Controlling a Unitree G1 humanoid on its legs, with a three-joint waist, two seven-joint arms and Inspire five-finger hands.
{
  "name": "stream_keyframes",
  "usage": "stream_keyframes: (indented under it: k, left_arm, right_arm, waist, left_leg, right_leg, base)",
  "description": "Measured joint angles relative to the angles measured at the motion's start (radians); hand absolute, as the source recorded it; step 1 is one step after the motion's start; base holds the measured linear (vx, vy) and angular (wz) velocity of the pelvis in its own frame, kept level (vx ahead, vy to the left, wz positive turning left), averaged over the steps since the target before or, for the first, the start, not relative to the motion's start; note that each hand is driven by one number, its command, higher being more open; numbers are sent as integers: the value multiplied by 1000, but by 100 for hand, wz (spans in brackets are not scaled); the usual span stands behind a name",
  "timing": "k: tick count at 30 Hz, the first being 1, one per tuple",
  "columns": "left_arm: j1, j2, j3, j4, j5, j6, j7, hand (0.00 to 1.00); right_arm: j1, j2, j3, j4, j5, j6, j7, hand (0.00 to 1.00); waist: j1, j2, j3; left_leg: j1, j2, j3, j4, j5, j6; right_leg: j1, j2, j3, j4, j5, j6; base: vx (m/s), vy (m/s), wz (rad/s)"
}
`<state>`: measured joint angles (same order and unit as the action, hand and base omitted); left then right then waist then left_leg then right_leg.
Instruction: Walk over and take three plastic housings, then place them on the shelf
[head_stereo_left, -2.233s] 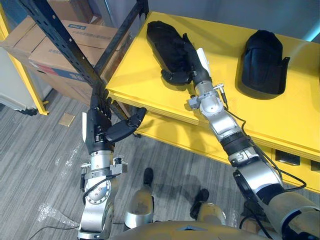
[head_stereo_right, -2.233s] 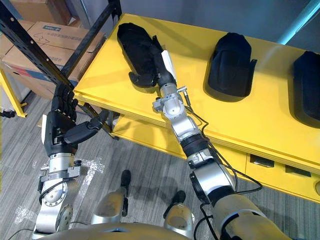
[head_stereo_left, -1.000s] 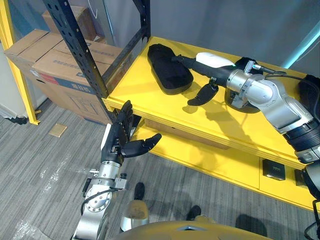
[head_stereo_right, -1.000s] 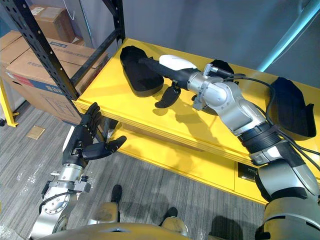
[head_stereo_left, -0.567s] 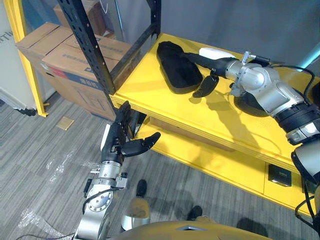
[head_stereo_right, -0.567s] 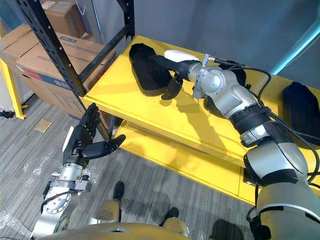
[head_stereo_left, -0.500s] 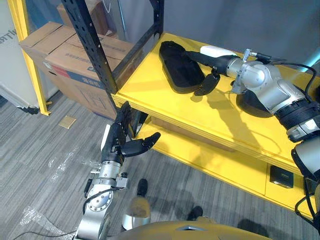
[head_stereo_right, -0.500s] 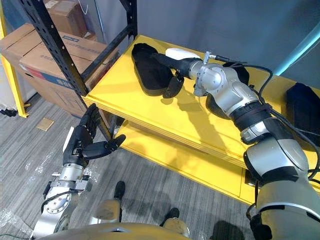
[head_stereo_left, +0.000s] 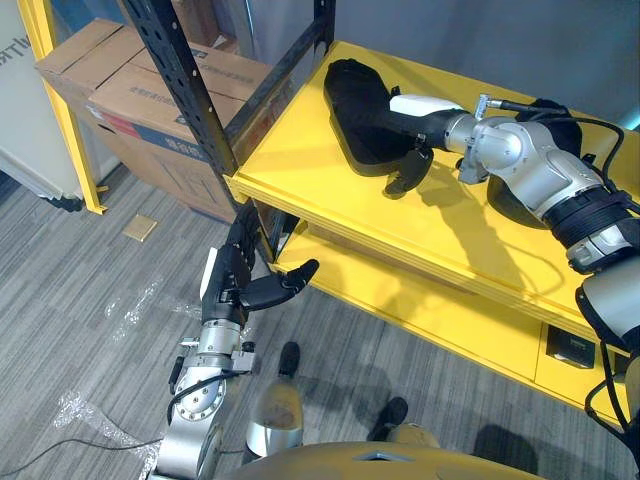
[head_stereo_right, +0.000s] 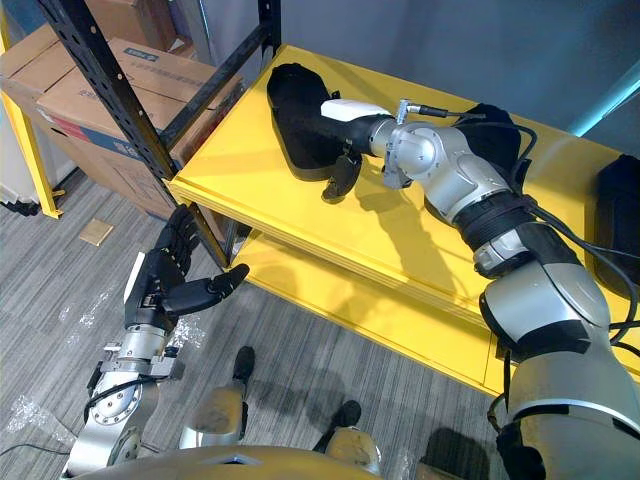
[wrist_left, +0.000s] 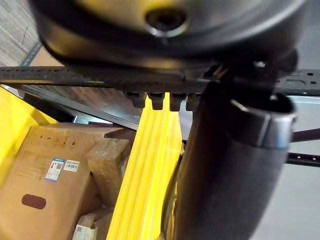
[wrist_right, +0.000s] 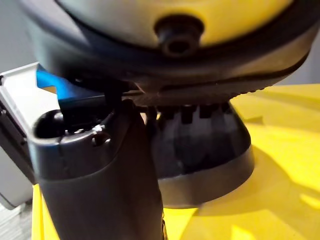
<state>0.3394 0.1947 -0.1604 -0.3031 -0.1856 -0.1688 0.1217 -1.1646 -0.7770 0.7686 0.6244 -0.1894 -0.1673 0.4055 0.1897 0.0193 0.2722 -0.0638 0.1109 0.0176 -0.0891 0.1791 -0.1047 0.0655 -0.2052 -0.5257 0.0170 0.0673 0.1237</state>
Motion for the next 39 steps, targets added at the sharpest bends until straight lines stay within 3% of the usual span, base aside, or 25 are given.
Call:
stream_keyframes:
  k: [2,3,25,34,39]
  left_arm:
    - [2,0,0,0,0,0,0,100]
    - [1,0,0,0,0,0,0,100]
    - [-13,0,0,0,-8,0,17,100]
    - [-17,-1,-3,0,-8,0,20,100]
    - [-17,-1,-3,0,-8,0,22,100]
  right_arm:
    - [0,0,11,0,-1,-1,4,100]
    - [0,0,14,0,-1,-5,8,0]
    - [-35,3,51,0,-40,-73,-25,0]
    - [-36,3,56,-1,-29,-31,-32,0]
    - [-41,6,55,-5,18,47,-74,0]
  waist:
    - [-1,1,5]
    - [-2,2,7]
    - [4,-1,34]
    - [1,-1,34]
    - [1,-1,34]
  left_leg:
    - [1,0,0,0,1,-1]
    - [1,1,0,0,1,-2]
    - [-4,1,2,0,1,-3]
    - [-4,3,2,0,2,-3]
    - [-4,3,2,0,2,-3]
  right_leg:
    - [0,0,0,1,0,0]
    - [0,0,0,2,-1,-1]
    - [-8,-1,1,7,-2,-2]
    - [-11,-1,3,15,-4,-4]
    - [-12,-2,3,16,-3,-4]
  base:
    - [0,0,0]
    - [0,0,0]
    - [-7,-2,0]
    - [0,0,0]
    - [0,0,0]
